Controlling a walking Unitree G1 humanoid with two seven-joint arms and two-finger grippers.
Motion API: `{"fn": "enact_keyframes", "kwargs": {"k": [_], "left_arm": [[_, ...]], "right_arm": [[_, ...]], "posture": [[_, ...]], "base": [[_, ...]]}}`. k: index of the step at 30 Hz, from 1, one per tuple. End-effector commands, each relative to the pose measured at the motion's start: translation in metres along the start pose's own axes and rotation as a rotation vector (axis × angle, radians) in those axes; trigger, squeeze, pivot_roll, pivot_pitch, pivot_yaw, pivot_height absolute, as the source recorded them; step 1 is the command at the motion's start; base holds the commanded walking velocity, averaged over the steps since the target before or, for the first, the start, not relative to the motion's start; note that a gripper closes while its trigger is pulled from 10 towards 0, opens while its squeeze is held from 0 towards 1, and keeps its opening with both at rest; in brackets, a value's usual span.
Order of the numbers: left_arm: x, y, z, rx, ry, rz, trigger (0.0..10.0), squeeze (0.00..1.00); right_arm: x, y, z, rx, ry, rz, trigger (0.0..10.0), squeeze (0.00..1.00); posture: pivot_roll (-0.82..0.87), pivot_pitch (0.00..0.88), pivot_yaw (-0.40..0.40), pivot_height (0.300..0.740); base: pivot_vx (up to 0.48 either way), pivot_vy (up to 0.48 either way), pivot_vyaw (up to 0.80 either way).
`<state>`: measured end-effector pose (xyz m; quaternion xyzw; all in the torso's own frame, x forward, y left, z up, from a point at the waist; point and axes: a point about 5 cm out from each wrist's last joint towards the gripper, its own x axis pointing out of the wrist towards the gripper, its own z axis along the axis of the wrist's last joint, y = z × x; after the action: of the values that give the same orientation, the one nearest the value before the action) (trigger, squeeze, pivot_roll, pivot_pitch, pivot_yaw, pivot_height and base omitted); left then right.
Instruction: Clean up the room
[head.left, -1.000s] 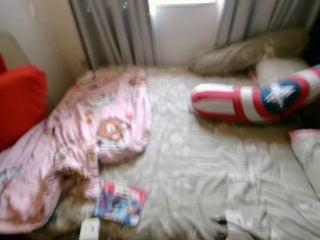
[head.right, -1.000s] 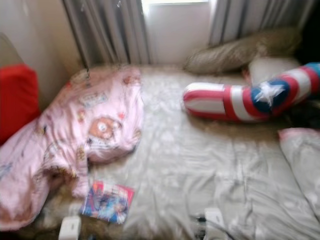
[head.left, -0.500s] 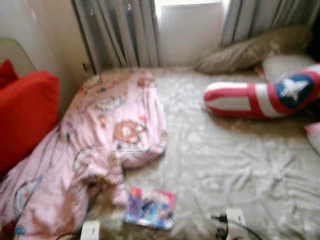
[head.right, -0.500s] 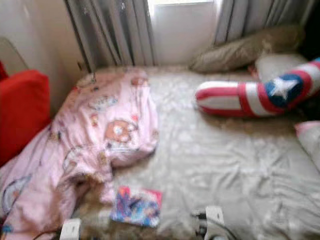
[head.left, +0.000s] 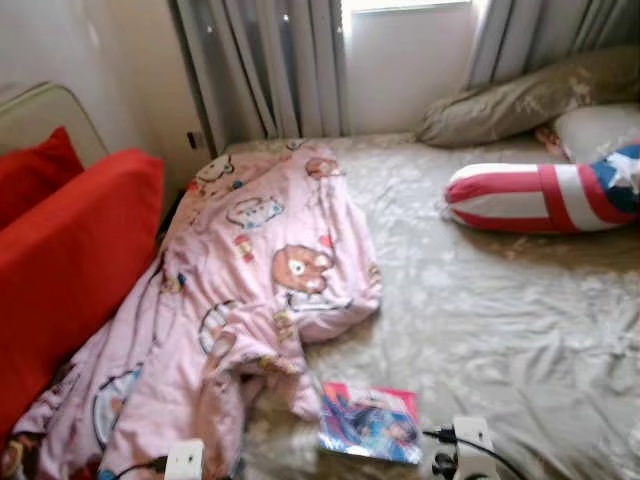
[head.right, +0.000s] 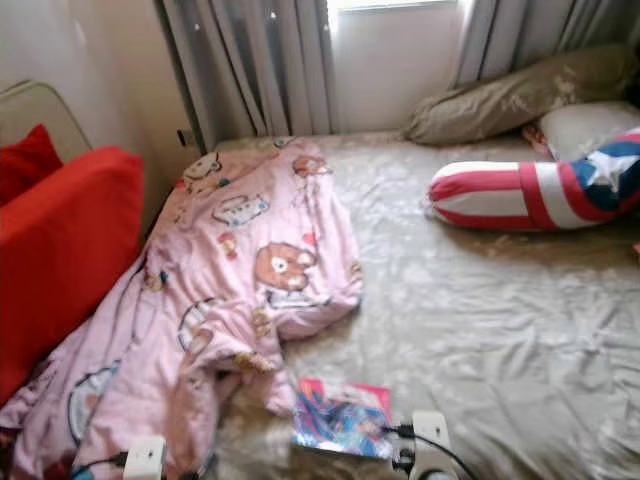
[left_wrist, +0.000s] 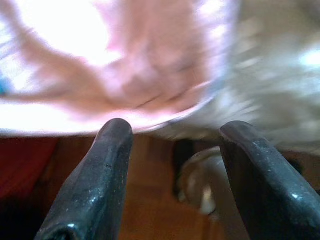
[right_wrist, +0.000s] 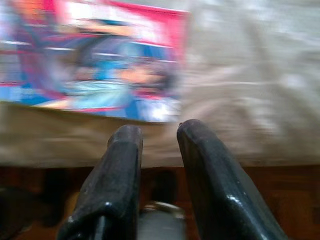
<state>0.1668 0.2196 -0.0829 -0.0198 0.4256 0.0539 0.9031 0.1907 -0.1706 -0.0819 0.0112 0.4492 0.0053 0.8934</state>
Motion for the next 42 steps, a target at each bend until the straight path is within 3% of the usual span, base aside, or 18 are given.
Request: {"fn": "enact_keyframes", "kwargs": {"k": [1, 5, 14, 22, 27, 28, 31, 34, 36, 38, 42], "left_arm": [[0.000, -0.003, -0.001, 0.013, 0.007, -0.007, 10.0, 0.00], [0.001, -0.005, 0.001, 0.055, 0.000, -0.021, 10.0, 0.00], [-0.001, -0.003, -0.004, 0.049, 0.006, -0.020, 10.0, 0.00], [-0.004, 0.012, -0.004, 0.035, 0.005, 0.001, 10.0, 0.00], [0.001, 0.005, 0.007, 0.030, -0.015, -0.002, 10.0, 0.00], [0.004, -0.005, 0.017, 0.024, -0.056, -0.010, 10.0, 0.00], [0.006, -0.009, 0.027, 0.017, -0.102, -0.017, 10.0, 0.00], [0.009, -0.017, 0.076, 0.015, -0.321, -0.085, 10.0, 0.00], [0.009, -0.017, 0.084, 0.011, -0.359, -0.095, 10.0, 0.00], [0.006, -0.018, 0.105, 0.005, -0.468, -0.116, 10.0, 0.00], [-0.002, -0.020, 0.130, 0.012, -0.639, -0.147, 10.0, 0.00]], "right_arm": [[0.000, -0.003, 0.001, -0.004, -0.006, -0.006, 10.0, 0.00], [0.000, -0.003, 0.000, -0.007, -0.005, -0.005, 10.0, 0.00], [-0.001, -0.003, -0.001, -0.009, 0.001, -0.004, 10.0, 0.00], [-0.001, -0.004, -0.005, -0.014, 0.010, -0.003, 10.0, 0.00], [0.000, -0.003, 0.004, 0.000, -0.027, -0.002, 10.0, 0.00], [0.001, -0.002, 0.010, 0.020, -0.057, -0.008, 10.0, 0.00], [0.001, -0.003, 0.017, 0.032, -0.088, -0.013, 10.0, 0.00], [0.002, -0.003, 0.055, 0.032, -0.257, -0.001, 10.0, 0.00], [0.002, -0.003, 0.062, 0.035, -0.292, 0.001, 10.0, 0.00], [-0.001, -0.003, 0.080, 0.054, -0.390, 0.010, 10.0, 0.00], [-0.006, -0.003, 0.094, 0.060, -0.510, 0.021, 10.0, 0.00]], "posture": [[0.07, 0.000, 0.040, 0.740], [0.07, 0.000, 0.039, 0.740], [0.07, 0.000, 0.041, 0.740], [0.07, 0.000, 0.039, 0.740], [0.07, 0.000, 0.039, 0.740], [0.06, 0.000, 0.042, 0.740], [0.06, 0.000, 0.042, 0.740], [0.06, 0.000, 0.038, 0.740], [0.06, 0.000, 0.038, 0.740], [0.05, 0.000, 0.035, 0.740], [0.04, 0.000, 0.032, 0.740]], "base": [[0.000, 0.000, 0.00], [0.000, -0.337, 0.00], [0.000, -0.480, 0.00], [0.000, 0.000, 0.00], [0.000, 0.000, 0.00], [0.000, 0.000, 0.00], [0.000, 0.000, 0.00], [0.000, 0.000, 0.00], [0.000, 0.000, 0.00], [0.000, 0.000, 0.00], [0.000, 0.000, 0.00]]}}
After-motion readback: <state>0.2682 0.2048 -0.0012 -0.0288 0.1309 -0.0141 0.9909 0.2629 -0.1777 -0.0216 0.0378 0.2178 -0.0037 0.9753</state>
